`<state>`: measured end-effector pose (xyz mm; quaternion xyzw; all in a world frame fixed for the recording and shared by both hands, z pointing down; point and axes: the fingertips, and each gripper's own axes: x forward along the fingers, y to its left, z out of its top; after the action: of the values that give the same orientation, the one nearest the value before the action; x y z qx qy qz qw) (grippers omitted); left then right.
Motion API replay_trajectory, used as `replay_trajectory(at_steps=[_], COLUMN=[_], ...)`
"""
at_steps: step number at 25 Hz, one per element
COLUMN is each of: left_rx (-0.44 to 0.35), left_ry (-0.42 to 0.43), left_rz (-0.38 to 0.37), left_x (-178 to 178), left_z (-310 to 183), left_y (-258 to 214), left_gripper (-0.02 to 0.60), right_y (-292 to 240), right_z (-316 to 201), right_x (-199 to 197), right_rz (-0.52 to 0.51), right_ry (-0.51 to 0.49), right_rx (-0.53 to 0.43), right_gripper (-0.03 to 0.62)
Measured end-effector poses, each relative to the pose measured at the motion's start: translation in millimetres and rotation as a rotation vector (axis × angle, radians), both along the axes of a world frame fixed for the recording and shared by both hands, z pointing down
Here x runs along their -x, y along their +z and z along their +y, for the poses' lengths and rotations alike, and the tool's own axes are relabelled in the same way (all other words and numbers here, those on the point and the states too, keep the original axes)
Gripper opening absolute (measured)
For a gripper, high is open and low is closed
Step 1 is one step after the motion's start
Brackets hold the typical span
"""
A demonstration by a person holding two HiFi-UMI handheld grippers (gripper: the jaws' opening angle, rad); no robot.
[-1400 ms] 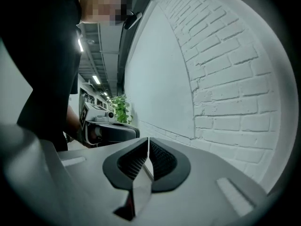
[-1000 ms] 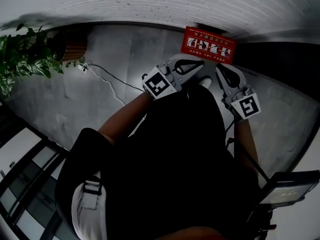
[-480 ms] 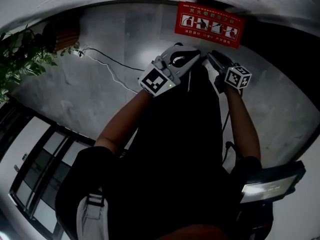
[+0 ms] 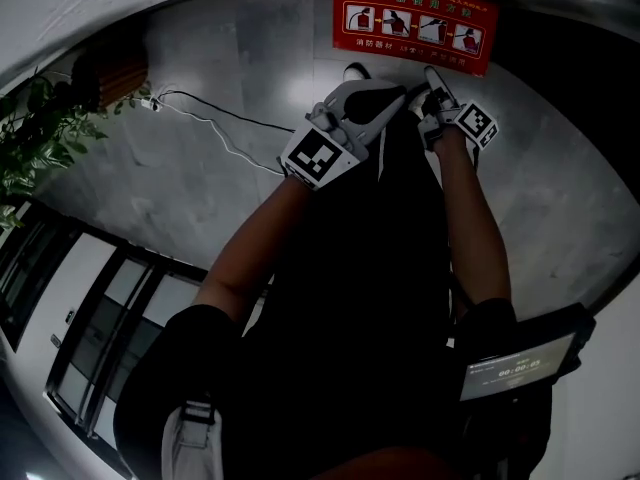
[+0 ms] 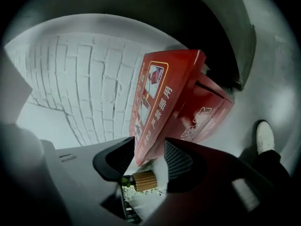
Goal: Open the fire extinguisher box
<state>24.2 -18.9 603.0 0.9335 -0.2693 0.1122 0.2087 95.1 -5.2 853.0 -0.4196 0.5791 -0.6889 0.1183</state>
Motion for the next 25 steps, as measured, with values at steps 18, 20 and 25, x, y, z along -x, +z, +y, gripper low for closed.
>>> replay_trajectory(at_steps=[18, 20, 25], left_rx=[0.116, 0.113, 0.098], left_ry=[0.009, 0.008, -0.007], left_rz=[0.003, 0.007, 0.034], left_x=[-1.9, -0.7, -6.5], left_z=[19.6, 18.2, -22.1], left_y=[31.9, 29.6, -25.5], left_gripper=[0.002, 0.002, 0.002], right_y=[39.5, 38.9, -28.1], right_z=[-18.3, -18.2, -50.4], right_x=[3.8, 2.0, -12.4], right_rz=[-0.01, -0.012, -0.02], right_ry=[0.063, 0.073, 0.093], right_rx=[-0.002, 0.001, 0.032], right_gripper=[0.135, 0.135, 0.122])
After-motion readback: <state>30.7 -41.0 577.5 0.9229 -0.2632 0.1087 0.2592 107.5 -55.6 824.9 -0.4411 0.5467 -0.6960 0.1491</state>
